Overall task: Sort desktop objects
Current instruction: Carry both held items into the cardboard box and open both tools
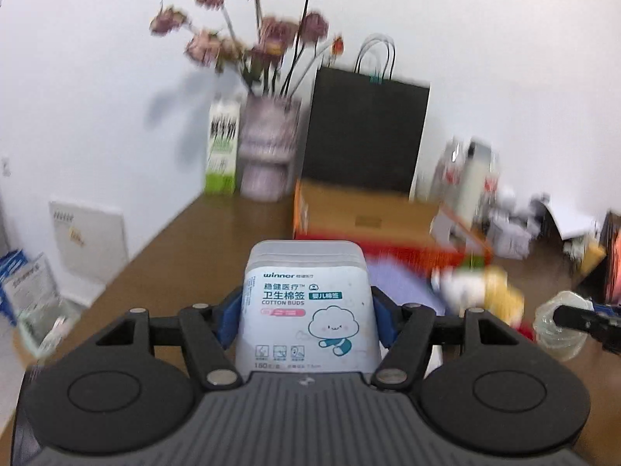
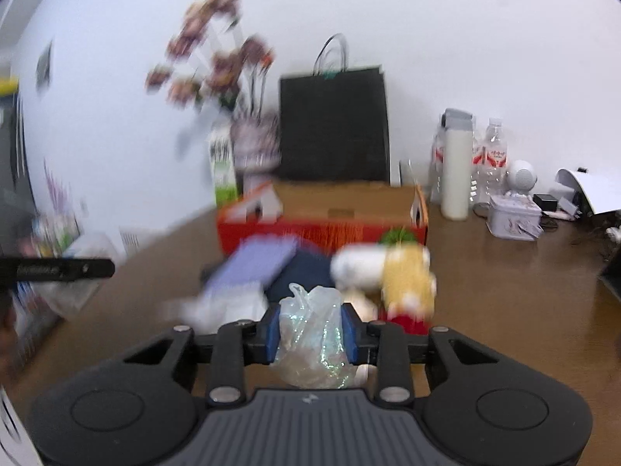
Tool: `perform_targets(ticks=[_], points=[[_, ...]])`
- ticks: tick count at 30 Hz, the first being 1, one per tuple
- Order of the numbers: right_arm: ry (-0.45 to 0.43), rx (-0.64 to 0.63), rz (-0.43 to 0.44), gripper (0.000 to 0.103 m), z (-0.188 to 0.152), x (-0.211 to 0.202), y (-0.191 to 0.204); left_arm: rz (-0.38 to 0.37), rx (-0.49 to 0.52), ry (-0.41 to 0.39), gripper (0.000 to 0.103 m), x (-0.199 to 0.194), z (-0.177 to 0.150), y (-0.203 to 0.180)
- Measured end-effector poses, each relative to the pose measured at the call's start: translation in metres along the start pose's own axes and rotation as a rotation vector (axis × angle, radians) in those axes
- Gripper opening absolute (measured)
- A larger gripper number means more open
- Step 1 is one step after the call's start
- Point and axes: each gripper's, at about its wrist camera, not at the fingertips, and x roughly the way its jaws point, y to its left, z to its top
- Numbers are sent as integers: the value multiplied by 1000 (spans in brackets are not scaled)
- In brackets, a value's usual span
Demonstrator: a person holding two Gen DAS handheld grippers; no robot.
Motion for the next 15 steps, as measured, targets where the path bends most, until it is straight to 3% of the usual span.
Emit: perform_targets(ticks=[3,8,12,15], points=[[-16,-52,-48,30,53,45,-13,-23,15,33,66,51,41,-15],[99,-48,-48,31,132,175,-52,-22,68,165,67,192,113,-53],[231,4,-158,31,159,293,-87,106,243,227,67,307,125,-87],[328,23,-166,32,155,351,-104,145,224,330,67,366,119,-85]])
